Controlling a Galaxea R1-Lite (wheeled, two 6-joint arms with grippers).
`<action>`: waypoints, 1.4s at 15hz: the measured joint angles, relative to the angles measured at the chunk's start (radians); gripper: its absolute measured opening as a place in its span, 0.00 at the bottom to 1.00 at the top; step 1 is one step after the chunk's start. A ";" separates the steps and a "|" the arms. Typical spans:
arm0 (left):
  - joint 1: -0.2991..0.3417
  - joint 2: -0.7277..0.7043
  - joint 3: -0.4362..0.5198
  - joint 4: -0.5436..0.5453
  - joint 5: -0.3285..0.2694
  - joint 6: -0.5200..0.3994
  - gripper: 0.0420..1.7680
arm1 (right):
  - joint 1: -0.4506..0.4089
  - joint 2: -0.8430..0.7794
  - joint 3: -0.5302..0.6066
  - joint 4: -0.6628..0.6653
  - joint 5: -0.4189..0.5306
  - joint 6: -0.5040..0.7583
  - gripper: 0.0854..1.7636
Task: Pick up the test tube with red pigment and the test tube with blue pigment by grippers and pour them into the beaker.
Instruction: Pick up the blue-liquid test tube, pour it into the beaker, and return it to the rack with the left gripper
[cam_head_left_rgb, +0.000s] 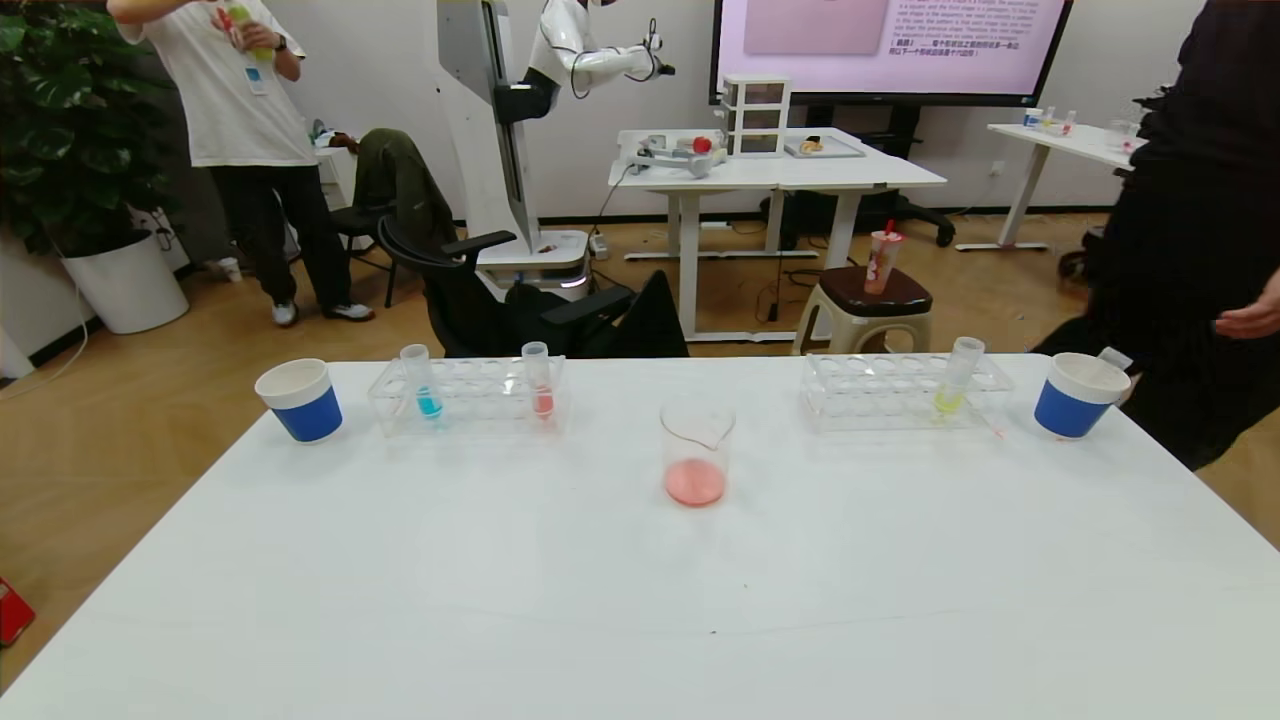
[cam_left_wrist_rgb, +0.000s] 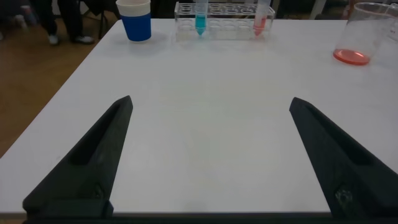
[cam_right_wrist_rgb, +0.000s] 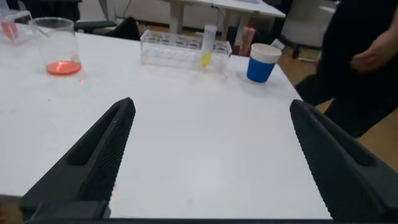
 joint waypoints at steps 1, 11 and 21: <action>0.000 0.000 0.000 0.000 0.000 0.000 1.00 | 0.000 0.000 0.047 0.005 0.004 0.003 0.98; 0.000 0.000 0.000 0.000 0.000 0.000 1.00 | -0.001 0.000 0.089 -0.004 -0.019 0.086 0.98; 0.000 0.000 0.000 0.000 -0.001 0.006 1.00 | -0.001 0.000 0.089 -0.004 -0.019 0.087 0.98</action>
